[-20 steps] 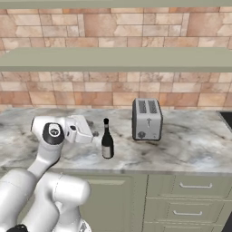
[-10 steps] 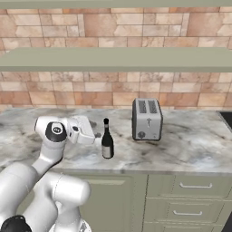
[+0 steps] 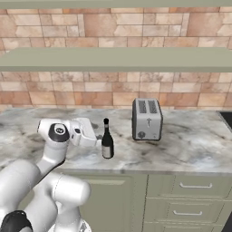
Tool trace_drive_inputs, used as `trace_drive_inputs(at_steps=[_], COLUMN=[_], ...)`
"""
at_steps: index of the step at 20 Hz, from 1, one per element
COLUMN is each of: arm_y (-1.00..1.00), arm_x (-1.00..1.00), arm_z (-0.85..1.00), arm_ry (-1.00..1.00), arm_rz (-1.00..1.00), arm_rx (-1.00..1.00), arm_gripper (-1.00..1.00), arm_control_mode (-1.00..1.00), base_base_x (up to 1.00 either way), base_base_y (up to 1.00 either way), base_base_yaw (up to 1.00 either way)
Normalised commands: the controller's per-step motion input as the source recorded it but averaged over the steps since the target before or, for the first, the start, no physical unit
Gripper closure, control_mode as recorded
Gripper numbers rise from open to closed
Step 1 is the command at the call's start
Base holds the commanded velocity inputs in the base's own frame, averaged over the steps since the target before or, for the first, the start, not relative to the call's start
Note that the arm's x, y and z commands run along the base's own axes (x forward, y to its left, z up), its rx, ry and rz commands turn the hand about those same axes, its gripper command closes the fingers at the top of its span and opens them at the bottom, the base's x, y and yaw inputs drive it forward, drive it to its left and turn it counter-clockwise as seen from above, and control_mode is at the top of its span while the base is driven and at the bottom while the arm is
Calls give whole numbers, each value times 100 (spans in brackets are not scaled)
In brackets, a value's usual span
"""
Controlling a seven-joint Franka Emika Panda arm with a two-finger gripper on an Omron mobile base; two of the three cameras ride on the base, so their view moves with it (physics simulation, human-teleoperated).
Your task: There is a wine glass and glass cup on the dining counter. Place the wine bottle next to the wine glass and the juice bottle next to the glass cup.
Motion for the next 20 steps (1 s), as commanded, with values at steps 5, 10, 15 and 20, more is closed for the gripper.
trace_drive_inputs(at_steps=[5,10,15,20], arm_y=[-1,0,0,0], arm_x=[16,18,20,20], arm_z=[-14,-14,-10,-10], arm_ry=[0,-1,0,0], arm_rz=[0,0,0,0], arm_rx=[0,0,0,0], arm_gripper=[-100,-100,-100,-100], arm_control_mode=[-100,-100,-100,-100], base_base_x=[0,0,0,0], base_base_y=[0,0,0,0], base_base_yaw=[0,0,0,0])
